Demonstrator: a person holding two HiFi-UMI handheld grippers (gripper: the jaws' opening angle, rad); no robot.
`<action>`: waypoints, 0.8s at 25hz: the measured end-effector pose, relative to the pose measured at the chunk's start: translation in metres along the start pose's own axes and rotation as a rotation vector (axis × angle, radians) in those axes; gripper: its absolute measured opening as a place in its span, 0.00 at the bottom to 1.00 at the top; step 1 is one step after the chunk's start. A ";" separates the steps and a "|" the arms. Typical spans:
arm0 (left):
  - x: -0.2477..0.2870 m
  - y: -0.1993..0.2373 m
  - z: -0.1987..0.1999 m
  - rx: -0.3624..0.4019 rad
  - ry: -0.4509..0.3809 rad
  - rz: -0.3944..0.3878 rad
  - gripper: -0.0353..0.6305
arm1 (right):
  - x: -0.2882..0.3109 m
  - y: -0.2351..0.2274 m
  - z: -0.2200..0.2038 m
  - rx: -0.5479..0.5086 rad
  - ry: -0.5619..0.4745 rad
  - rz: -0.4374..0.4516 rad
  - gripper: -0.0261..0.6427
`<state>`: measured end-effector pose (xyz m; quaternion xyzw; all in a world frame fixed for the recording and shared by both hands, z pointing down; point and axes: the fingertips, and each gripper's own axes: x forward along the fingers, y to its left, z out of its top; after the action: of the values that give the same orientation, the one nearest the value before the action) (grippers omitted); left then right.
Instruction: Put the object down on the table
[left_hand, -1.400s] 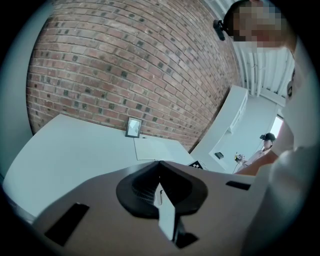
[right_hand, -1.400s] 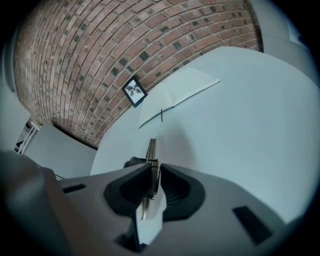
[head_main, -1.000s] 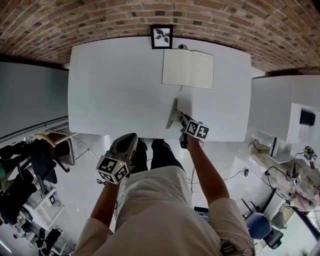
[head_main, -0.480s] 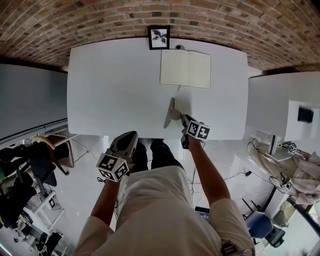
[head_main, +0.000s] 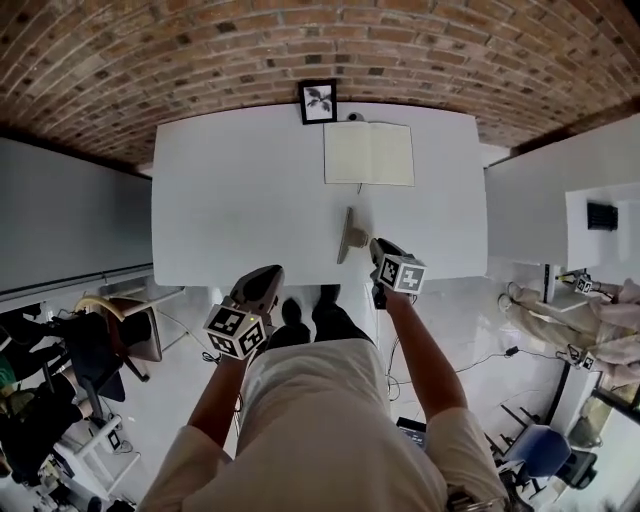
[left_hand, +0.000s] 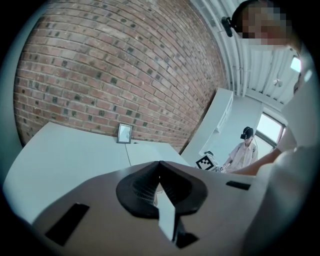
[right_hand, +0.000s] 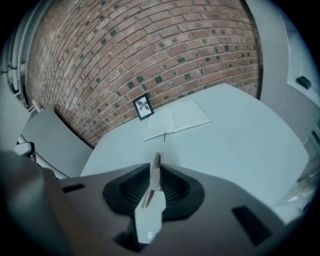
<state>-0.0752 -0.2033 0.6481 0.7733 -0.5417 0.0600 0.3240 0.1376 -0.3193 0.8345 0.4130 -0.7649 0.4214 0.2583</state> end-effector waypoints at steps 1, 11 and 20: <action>-0.005 -0.001 0.000 0.009 0.001 -0.009 0.04 | -0.009 0.005 0.001 -0.006 -0.014 -0.006 0.13; -0.066 -0.003 -0.009 0.088 -0.007 -0.074 0.04 | -0.099 0.063 -0.008 -0.163 -0.118 -0.088 0.10; -0.123 -0.016 -0.007 0.143 -0.022 -0.132 0.04 | -0.192 0.113 -0.005 -0.224 -0.290 -0.102 0.04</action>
<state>-0.1092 -0.0978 0.5923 0.8291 -0.4875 0.0686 0.2650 0.1430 -0.2016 0.6456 0.4763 -0.8144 0.2559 0.2108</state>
